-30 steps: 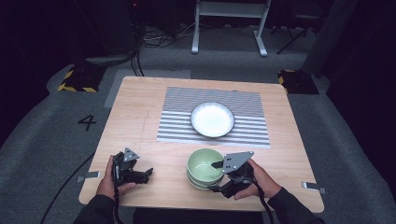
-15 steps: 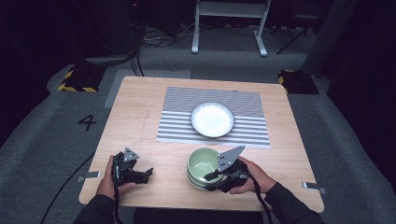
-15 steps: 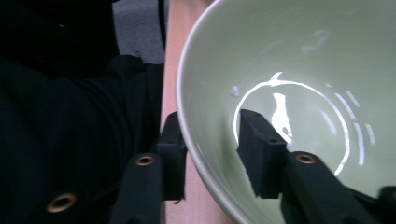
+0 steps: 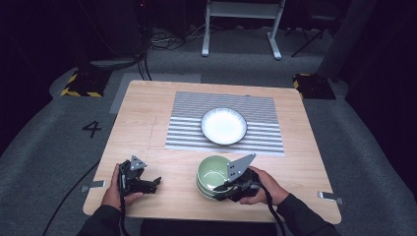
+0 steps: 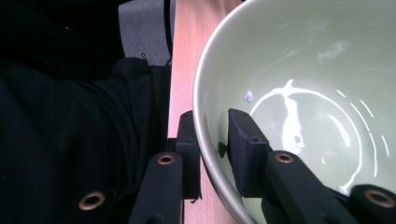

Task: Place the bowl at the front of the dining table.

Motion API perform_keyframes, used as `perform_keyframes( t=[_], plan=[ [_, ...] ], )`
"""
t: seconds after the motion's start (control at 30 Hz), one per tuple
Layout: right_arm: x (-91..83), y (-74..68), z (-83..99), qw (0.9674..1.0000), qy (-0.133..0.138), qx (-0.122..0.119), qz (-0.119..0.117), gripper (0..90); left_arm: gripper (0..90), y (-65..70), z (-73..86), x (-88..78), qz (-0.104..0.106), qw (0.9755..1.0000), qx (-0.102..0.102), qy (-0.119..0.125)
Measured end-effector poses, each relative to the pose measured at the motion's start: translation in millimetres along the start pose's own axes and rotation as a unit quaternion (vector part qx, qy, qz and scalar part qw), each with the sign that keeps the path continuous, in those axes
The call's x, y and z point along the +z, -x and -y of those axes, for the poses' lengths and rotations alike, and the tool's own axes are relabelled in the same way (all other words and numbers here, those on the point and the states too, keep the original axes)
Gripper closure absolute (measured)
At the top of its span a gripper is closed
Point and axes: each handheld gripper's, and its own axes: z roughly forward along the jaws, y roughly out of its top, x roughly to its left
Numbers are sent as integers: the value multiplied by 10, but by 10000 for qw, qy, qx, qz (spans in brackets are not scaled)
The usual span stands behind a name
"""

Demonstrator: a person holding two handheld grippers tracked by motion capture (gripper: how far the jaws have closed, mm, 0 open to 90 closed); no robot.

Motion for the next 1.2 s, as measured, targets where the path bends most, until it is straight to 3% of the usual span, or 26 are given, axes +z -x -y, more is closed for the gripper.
perform_keyframes(
  t=[0.03,0.2,0.87,1.2],
  plan=[
    [-26,5,-19,9998,123,116,-104,778,3,-1,0,0,-1,10000,4,-2],
    [-23,-35,-78,9999,92,-56,-7,808,3,0,0,0,0,10000,0,1],
    [-97,-72,-143,9985,518,48,163,834,3,-1,0,0,-2,10000,3,3],
    [-212,-54,-115,9942,1014,251,240,829,3,-1,0,0,0,10000,1,1]
  ],
)
